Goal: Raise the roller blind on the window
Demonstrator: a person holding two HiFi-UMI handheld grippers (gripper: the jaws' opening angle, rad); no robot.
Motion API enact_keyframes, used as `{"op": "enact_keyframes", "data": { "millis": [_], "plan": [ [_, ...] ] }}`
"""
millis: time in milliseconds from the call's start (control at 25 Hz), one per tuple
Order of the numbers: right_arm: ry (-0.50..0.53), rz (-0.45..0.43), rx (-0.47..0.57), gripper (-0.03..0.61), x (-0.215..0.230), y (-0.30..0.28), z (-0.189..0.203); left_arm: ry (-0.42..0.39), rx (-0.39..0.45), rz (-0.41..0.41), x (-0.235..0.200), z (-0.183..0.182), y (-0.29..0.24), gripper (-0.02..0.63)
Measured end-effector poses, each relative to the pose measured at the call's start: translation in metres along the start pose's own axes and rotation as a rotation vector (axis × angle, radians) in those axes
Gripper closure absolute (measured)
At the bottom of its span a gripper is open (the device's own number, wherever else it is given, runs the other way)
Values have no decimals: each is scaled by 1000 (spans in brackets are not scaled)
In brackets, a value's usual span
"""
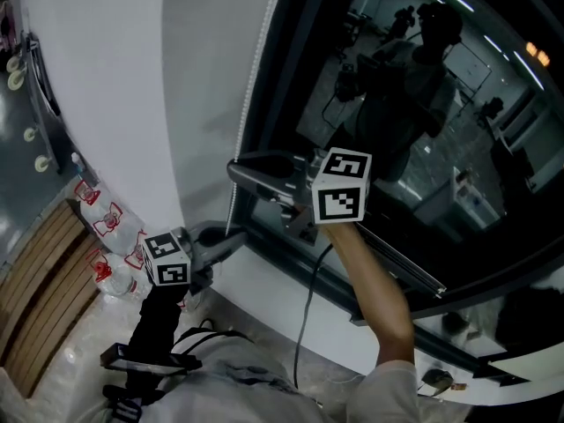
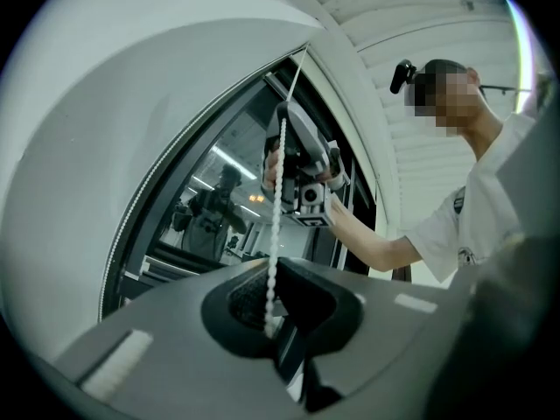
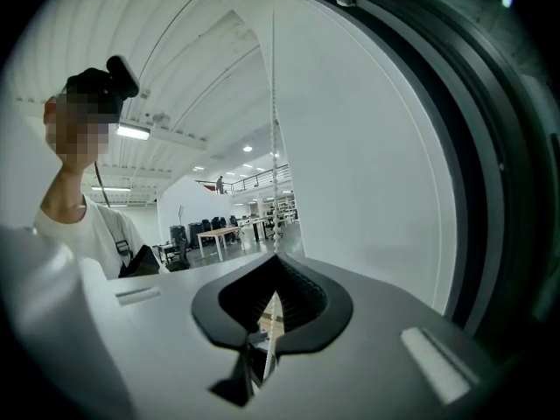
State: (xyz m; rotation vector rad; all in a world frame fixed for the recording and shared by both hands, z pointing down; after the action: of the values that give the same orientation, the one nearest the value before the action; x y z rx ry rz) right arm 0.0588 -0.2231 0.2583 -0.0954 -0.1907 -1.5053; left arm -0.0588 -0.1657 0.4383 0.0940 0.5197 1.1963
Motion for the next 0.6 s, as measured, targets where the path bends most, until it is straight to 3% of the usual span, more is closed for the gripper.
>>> {"op": "enact_keyframes", "data": {
  "millis": [200, 600],
  "plan": [
    [-67, 1, -49, 575, 3, -1, 44, -5, -1, -7, 0, -3, 0, 615],
    [-112, 7, -107, 575, 0, 2, 87, -15, -18, -1, -1, -2, -3, 615]
  ]
}}
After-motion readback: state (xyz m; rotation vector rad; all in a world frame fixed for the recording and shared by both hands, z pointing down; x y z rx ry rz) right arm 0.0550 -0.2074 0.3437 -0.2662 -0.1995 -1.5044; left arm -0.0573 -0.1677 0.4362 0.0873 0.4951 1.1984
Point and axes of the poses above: the fingertips, and each gripper's own axes: y backward along the fingers, x to its right, z out of its underside, the point moved 9 cm from there along y, backward along the fingers, and after that the axes turned 11 degrees about x, right-handed, at the moved point
